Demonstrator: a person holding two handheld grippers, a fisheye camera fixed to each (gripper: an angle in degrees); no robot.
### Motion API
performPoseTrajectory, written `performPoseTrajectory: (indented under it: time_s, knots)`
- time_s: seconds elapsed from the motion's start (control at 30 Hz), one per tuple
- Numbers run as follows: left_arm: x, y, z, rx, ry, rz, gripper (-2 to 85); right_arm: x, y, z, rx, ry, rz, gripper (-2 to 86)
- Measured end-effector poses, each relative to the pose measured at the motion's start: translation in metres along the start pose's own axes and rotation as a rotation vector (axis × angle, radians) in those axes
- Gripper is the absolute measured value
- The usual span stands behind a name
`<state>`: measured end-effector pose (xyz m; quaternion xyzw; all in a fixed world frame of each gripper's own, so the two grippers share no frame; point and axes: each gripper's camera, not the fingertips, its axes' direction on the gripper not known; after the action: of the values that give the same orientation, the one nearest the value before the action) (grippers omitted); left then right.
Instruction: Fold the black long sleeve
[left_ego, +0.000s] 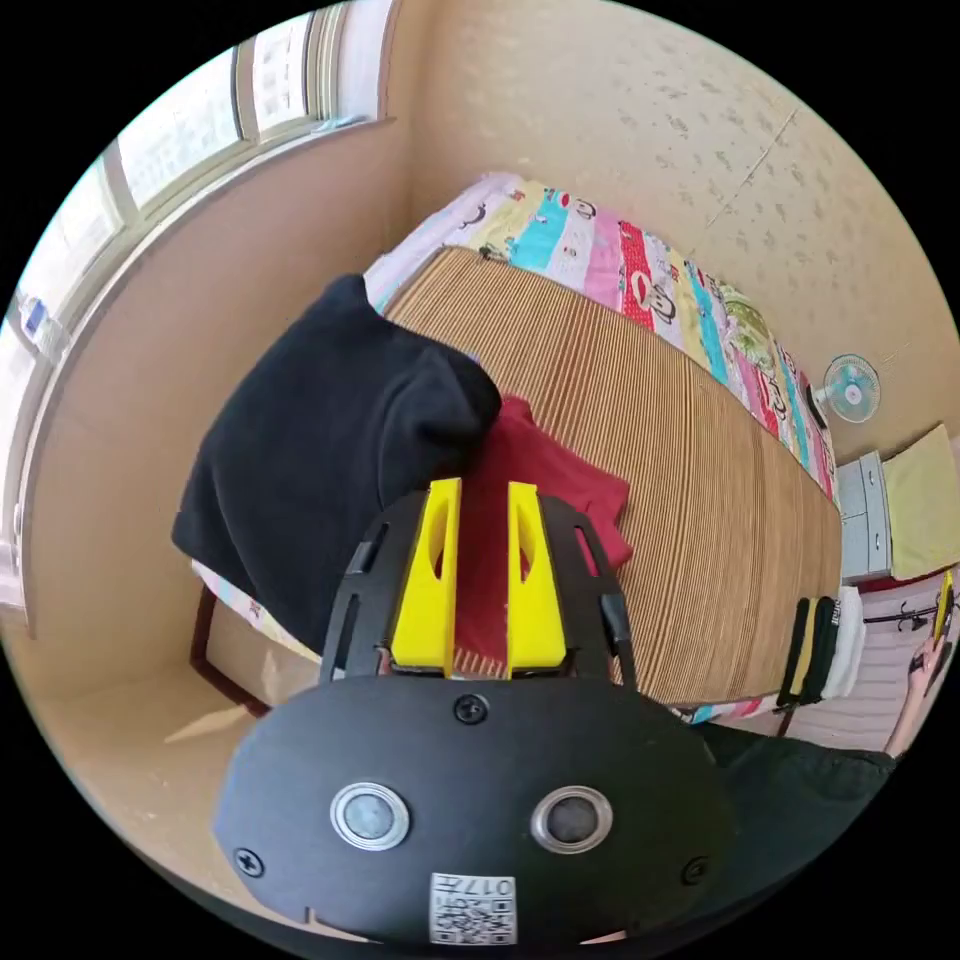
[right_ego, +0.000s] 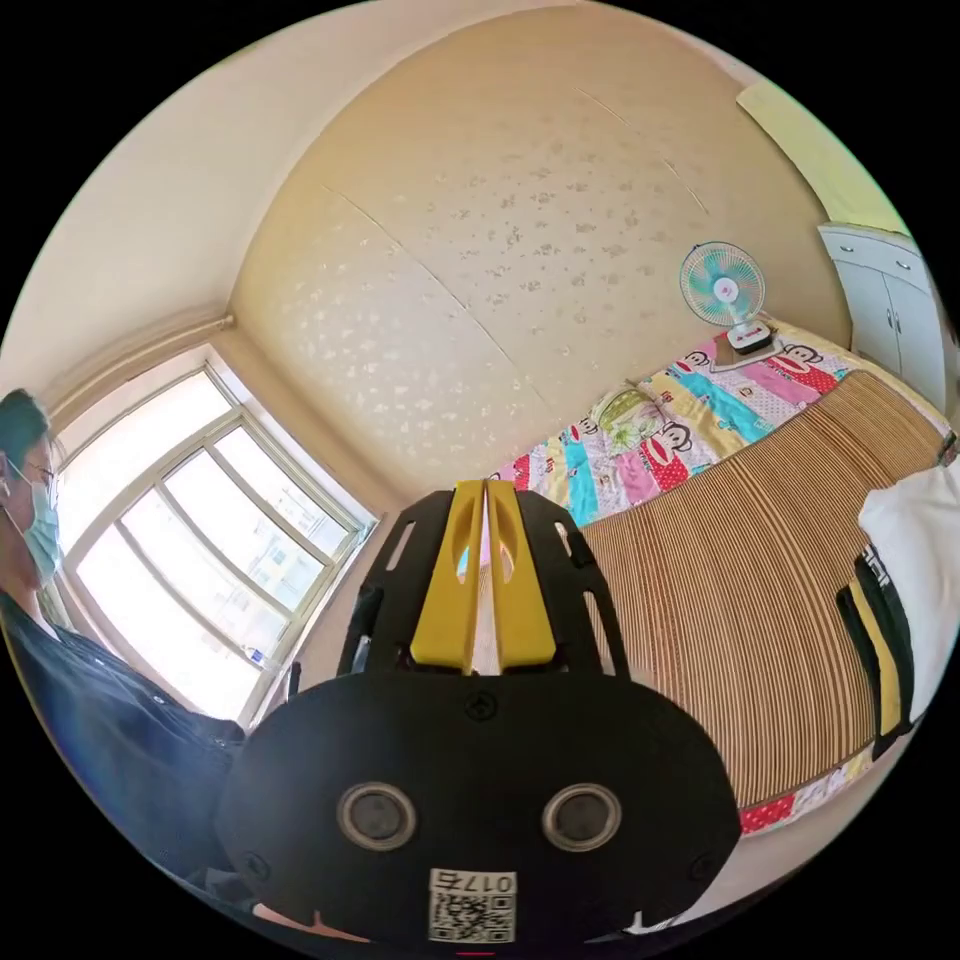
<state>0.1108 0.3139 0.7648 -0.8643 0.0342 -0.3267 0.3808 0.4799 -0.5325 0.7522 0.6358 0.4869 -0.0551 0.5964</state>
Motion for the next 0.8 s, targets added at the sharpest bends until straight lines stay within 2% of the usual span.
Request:
performPoseTrajectory:
  time_s: [0.07,0.13,0.2,0.23,0.33,0.37,0.43,0.5,0.6,0.7,0.8]
  knots:
    - [-0.006,-0.015,-0.001,0.019,0.016,-0.024,10.0,0.003,0.044,0.006,0.003,0.027,0.013,0.3]
    - [-0.014,-0.019,0.017,-0.041,0.041,-0.056,10.6,0.011,0.073,0.012,-0.032,0.05,0.041,0.4]
    - [-0.026,-0.001,0.064,-0.216,0.085,-0.115,9.4,0.019,0.1,0.014,-0.055,0.06,0.049,0.4]
    - [-0.029,0.007,0.07,-0.225,0.109,-0.125,8.7,0.023,0.116,0.009,-0.043,0.074,0.043,0.4]
    - [-0.059,0.051,0.077,-0.194,0.359,-0.296,5.4,0.038,0.153,-0.013,0.005,0.098,0.047,0.4]
    - [-0.076,0.069,0.08,-0.214,0.498,-0.391,4.4,0.045,0.169,-0.024,0.029,0.1,0.043,0.5]
    - [-0.094,0.097,0.075,-0.173,0.731,-0.424,3.0,0.056,0.196,-0.041,0.069,0.108,0.033,0.5]
    - [-0.094,0.129,0.024,0.037,0.971,-0.241,1.2,0.068,0.224,-0.055,0.095,0.109,0.026,0.5]
    - [-0.067,0.169,-0.078,0.226,1.057,0.066,0.0,0.083,0.267,-0.063,0.083,0.049,-0.041,0.6]
    - [-0.011,0.212,-0.166,0.394,1.107,0.348,-0.3,0.083,0.303,-0.046,0.035,0.001,-0.22,0.8]
    - [0.065,0.245,-0.215,0.448,1.289,0.641,-0.5,0.083,0.332,-0.004,0.001,-0.116,-0.412,1.5]
